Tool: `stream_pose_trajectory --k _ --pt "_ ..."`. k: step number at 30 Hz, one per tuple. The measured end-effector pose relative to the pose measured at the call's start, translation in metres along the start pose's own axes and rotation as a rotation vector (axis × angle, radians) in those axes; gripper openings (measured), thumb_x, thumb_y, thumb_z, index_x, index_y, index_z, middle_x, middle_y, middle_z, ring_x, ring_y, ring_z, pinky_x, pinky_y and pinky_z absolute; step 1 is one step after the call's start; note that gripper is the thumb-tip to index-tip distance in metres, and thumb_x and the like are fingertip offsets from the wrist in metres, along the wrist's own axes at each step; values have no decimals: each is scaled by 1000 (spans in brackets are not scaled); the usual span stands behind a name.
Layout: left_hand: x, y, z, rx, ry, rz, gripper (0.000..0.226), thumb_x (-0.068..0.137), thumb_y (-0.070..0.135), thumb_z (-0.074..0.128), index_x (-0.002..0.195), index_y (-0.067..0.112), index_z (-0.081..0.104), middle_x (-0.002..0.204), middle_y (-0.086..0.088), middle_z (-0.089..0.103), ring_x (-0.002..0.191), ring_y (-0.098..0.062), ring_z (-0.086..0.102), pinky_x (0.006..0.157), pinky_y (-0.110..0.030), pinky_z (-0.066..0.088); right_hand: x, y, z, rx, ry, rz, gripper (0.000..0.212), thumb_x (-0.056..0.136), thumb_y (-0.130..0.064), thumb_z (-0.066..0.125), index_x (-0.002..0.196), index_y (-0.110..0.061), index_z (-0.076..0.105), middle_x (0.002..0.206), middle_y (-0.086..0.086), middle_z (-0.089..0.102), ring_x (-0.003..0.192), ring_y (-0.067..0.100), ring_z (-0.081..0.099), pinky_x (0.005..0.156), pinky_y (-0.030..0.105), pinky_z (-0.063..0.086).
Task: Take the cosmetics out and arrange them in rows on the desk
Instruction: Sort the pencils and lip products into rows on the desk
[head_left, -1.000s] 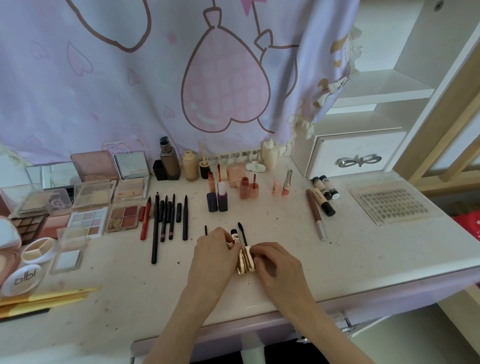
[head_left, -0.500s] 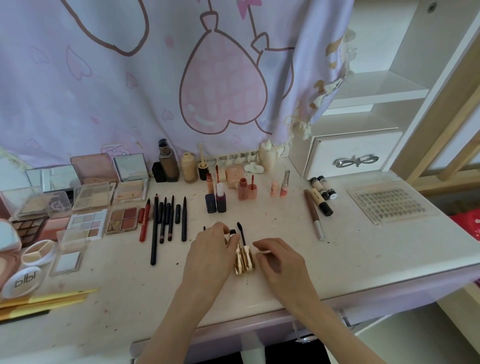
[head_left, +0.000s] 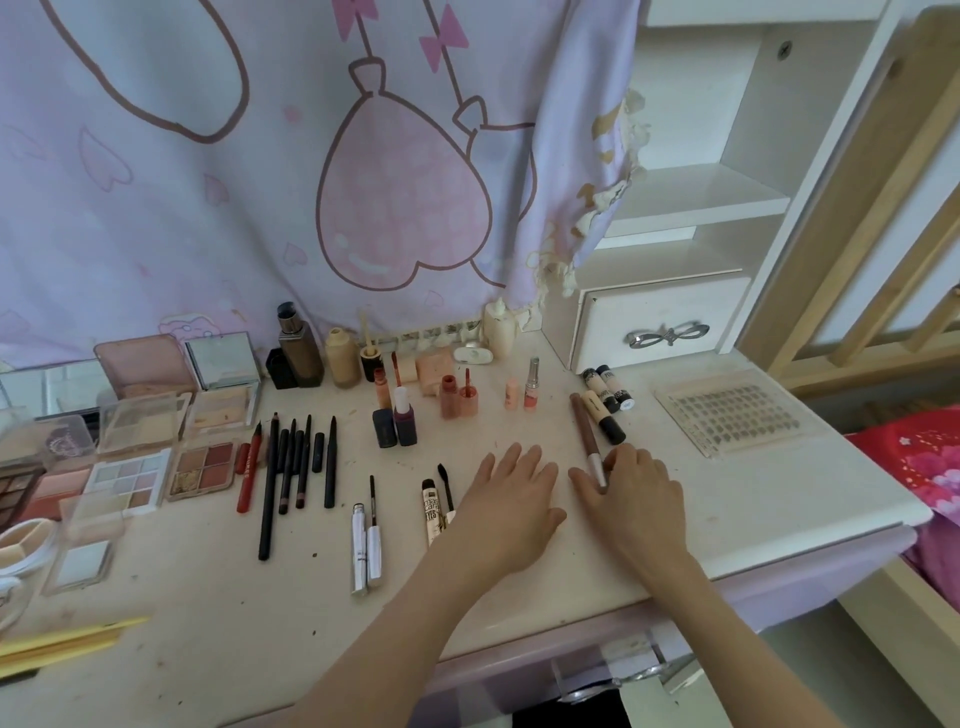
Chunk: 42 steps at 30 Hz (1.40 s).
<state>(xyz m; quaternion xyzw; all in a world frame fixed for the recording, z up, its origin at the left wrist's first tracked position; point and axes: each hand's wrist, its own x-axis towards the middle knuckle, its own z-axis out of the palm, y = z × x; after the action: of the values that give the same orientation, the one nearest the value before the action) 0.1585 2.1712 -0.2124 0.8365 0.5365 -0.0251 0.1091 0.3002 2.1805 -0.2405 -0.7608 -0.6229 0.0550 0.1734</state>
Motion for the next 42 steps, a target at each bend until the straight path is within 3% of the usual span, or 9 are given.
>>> stream_pose_trajectory --k 5,8,14,18,21,24,28,38,42 --pt "10 -3 10 7 -108 -1 58 100 39 25 149 17 3 157 -6 -10 144 -23 -9 116 -39 -2 5 1 3 0 62 -23 28 96 -32 40 98 -6 50 98 10 59 93 27 54 75 34 38" --pt "9 -5 13 24 -92 6 59 100 42 22 149 19 -1 156 -3 -12 144 -20 -10 116 -37 -3 1 8 -2 222 110 21 22 95 -25 46 89 -4 46 85 16 60 78 31 55 63 34 36" --pt "10 -6 12 2 -82 9 58 100 41 24 149 19 3 157 -3 -9 144 -19 -8 116 -36 -1 -12 17 -32 678 229 134 24 91 -23 56 74 -7 48 58 -2 49 52 11 44 47 16 32" --pt "8 -4 5 -393 132 -26 40 98 29 38 135 15 32 147 -4 30 130 -17 35 105 -26 28 -11 16 -54 900 317 150 34 88 -22 60 61 -12 42 56 -1 45 49 6 38 51 15 33" --pt "-1 0 -8 -631 430 -50 37 93 32 51 124 18 37 127 6 40 110 -3 42 87 -11 28 -7 11 -69 1106 232 129 33 89 -22 59 64 -7 45 54 6 48 52 17 40 53 30 35" --pt "-11 4 -20 -540 497 50 48 86 44 56 126 25 37 114 16 39 103 -2 43 86 -19 36 -6 -3 -76 1254 128 97 31 90 -20 59 66 -6 46 50 2 46 46 16 37 44 25 31" --pt "-18 7 -33 -497 606 112 26 92 37 50 111 20 47 93 12 52 75 -8 51 68 -26 44 -10 -28 -78 1335 20 71 32 91 -24 58 67 -6 46 48 0 46 40 12 37 40 19 30" --pt "-26 -12 -40 -547 533 160 4 96 27 43 94 28 46 60 16 43 51 -4 44 48 -17 29 -13 -35 -71 1364 -70 -118 27 94 -19 49 76 1 46 48 -9 29 44 9 23 42 18 23" --pt "-30 -16 -39 -699 536 170 22 95 21 45 85 40 42 58 9 43 50 -7 40 48 -20 30 -12 -31 -76 1385 -166 -258 16 93 -15 53 87 0 56 51 -7 33 47 11 27 45 19 26"
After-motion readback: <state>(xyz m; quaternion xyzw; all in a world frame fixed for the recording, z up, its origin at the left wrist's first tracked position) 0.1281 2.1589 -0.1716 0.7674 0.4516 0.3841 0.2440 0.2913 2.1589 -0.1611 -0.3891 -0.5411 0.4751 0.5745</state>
